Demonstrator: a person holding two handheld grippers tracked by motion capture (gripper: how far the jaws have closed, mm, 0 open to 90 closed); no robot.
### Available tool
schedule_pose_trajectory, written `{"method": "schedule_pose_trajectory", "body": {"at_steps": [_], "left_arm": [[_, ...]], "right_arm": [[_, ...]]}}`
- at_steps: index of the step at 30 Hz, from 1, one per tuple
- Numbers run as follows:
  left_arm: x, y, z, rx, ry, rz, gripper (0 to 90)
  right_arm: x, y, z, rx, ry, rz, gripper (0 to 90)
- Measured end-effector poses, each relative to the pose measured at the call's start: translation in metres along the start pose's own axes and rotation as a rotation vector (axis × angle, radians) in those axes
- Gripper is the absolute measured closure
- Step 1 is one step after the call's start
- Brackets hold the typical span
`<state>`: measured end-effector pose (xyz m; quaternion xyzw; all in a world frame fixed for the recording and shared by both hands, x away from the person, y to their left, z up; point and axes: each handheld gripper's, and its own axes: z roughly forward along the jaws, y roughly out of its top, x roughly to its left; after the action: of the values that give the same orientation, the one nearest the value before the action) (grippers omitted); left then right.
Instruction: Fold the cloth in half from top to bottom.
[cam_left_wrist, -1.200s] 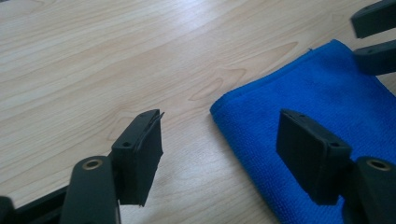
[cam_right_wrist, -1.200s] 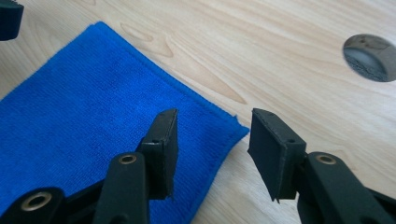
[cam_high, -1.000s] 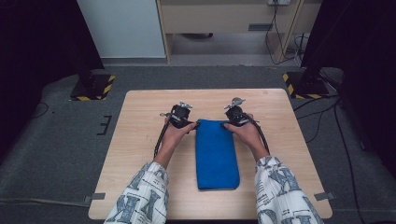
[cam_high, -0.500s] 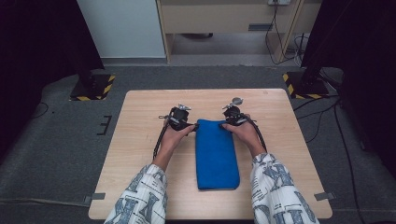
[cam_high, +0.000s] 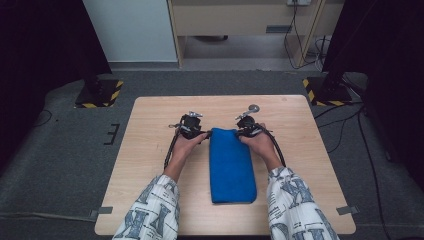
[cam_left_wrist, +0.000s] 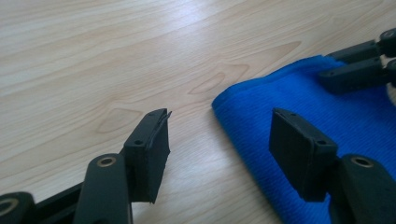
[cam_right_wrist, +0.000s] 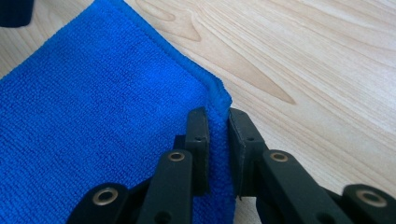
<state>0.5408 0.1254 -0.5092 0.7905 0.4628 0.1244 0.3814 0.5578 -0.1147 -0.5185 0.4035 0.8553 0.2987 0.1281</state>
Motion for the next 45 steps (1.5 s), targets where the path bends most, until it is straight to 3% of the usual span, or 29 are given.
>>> {"method": "schedule_pose_trajectory", "body": {"at_steps": [4,10,25,32,37,45], "left_arm": [[-0.004,-0.001,0.007,0.007,0.005,0.017,37.5],[-0.007,-0.002,0.015,0.015,0.011,0.011,36.7],[-0.011,-0.003,0.027,0.03,0.029,0.04,38.9],[-0.015,-0.002,0.029,0.03,0.034,0.057,47.1],[-0.022,-0.002,0.032,0.031,0.022,0.09,59.3],[-0.029,-0.001,0.033,0.039,-0.003,0.104,80.5]], "right_arm": [[-0.002,-0.002,0.0,-0.013,0.016,0.032,79.4],[-0.001,-0.003,0.0,-0.017,0.009,0.022,80.0],[0.002,-0.004,0.0,-0.021,-0.004,0.015,83.0],[0.003,-0.003,-0.001,-0.013,-0.008,0.018,82.9],[0.003,-0.004,-0.002,-0.011,-0.011,0.013,83.1],[0.002,-0.008,-0.006,-0.007,0.002,0.035,84.7]]}}
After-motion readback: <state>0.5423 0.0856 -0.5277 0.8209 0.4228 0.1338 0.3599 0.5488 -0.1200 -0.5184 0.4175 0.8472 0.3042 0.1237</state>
